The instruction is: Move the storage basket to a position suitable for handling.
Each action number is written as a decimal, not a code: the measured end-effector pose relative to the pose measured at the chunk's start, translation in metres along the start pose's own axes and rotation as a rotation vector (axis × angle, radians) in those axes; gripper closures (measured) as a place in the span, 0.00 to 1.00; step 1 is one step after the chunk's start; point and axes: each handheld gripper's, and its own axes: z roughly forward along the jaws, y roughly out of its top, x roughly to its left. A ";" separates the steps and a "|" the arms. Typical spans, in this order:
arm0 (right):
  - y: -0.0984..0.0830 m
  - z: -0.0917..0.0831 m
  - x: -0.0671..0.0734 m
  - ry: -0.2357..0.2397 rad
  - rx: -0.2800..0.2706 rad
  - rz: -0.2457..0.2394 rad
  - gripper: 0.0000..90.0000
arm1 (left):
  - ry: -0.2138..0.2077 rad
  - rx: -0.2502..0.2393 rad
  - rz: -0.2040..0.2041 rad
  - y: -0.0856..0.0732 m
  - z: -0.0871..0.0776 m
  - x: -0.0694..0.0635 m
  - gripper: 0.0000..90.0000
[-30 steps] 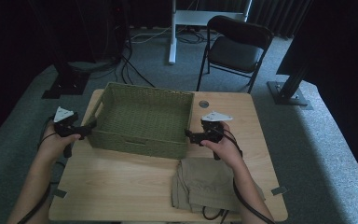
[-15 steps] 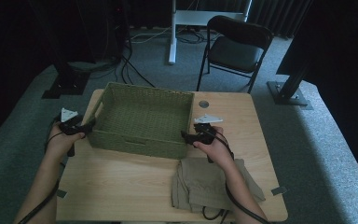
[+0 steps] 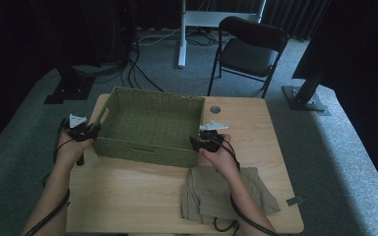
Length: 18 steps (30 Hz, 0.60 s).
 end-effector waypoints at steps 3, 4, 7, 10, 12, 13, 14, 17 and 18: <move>0.000 0.000 -0.001 -0.017 0.005 0.000 0.58 | 0.004 -0.007 -0.009 -0.002 -0.001 -0.003 0.93; 0.000 0.000 -0.001 -0.022 0.006 0.002 0.58 | 0.010 -0.004 -0.008 -0.002 -0.001 -0.004 0.93; 0.001 0.000 -0.004 -0.029 0.011 0.002 0.60 | 0.026 0.013 -0.001 -0.001 -0.003 -0.009 0.94; 0.001 0.000 -0.007 -0.037 0.015 0.008 0.61 | 0.042 0.019 -0.002 -0.001 -0.004 -0.015 0.94; 0.001 -0.001 -0.009 -0.040 0.021 0.014 0.62 | 0.048 0.016 -0.012 -0.003 -0.005 -0.018 0.94; 0.001 -0.001 -0.011 -0.040 0.022 0.023 0.63 | 0.050 0.012 -0.017 -0.003 -0.005 -0.020 0.94; 0.001 -0.001 -0.012 -0.040 0.023 0.024 0.63 | 0.052 0.009 -0.022 -0.004 -0.006 -0.021 0.94; 0.000 -0.002 -0.016 -0.044 0.020 0.028 0.64 | 0.056 0.004 -0.032 -0.005 -0.006 -0.026 0.94; 0.000 -0.002 -0.017 -0.047 0.020 0.029 0.64 | 0.056 0.001 -0.037 -0.006 -0.007 -0.027 0.94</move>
